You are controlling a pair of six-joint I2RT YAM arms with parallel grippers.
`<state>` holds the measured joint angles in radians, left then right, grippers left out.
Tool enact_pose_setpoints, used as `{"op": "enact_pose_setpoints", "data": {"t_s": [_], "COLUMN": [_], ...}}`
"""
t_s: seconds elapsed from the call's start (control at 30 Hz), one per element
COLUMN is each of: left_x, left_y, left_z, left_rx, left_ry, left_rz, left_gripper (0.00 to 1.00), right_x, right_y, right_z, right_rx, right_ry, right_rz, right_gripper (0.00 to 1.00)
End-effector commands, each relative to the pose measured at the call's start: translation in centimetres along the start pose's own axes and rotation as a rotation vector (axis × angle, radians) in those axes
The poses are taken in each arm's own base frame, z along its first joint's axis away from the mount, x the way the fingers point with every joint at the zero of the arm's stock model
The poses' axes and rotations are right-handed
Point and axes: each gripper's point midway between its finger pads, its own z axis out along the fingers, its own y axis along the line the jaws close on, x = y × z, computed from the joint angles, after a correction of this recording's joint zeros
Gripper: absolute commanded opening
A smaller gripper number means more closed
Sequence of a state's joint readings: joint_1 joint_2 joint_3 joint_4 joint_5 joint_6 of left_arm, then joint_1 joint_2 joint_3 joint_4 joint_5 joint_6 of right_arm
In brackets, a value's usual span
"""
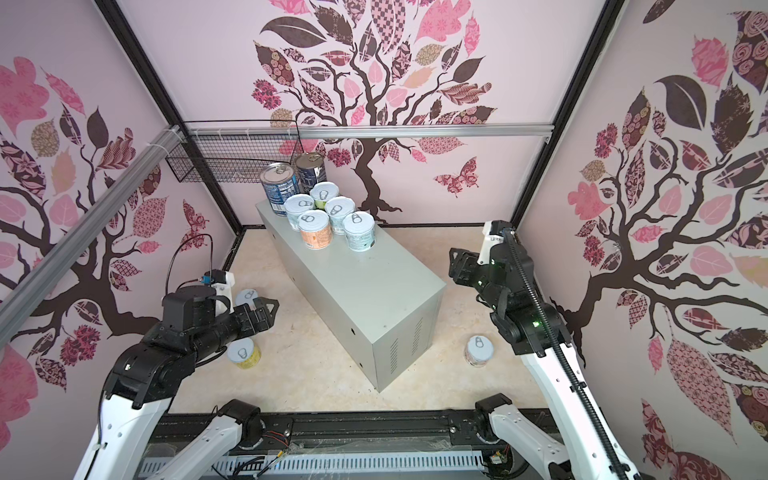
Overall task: Place and organize the canned foods onto the counter
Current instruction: 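Raise the right gripper away while the left gripper moves toward the floor cans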
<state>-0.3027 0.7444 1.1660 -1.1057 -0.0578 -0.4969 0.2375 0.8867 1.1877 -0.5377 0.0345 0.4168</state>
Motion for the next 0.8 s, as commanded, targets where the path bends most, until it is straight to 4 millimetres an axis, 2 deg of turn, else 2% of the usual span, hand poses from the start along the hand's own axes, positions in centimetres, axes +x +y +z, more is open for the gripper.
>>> {"op": "enact_pose_setpoints", "data": {"t_s": [0.0,0.13,0.4,0.77], "left_x": [-0.8,-0.4,0.7,0.1], "left_y": [0.2,0.9,2.5,7.0], "left_z": [-0.9,-0.2,2.7,7.0], "left_rx": [-0.015,-0.051,-0.119,-0.346], "left_ry": [-0.033,-0.021,0.032,0.031], "left_rz": [-0.004,-0.010,-0.046,-0.090], "left_gripper": [0.98,0.98,0.98,0.98], "right_x": [-0.3,1.4,6.1,12.5], "right_y": [-0.2,-1.8,-4.9,-8.6], "right_z": [-0.4,0.6,2.8,5.7], "right_rx": [-0.066,-0.037,0.022,0.076], "right_ry": [-0.032,-0.024,0.010,0.055], "right_rz": [0.072,0.108,0.163,0.219], "right_gripper": [0.61,0.61,0.65,0.75]}}
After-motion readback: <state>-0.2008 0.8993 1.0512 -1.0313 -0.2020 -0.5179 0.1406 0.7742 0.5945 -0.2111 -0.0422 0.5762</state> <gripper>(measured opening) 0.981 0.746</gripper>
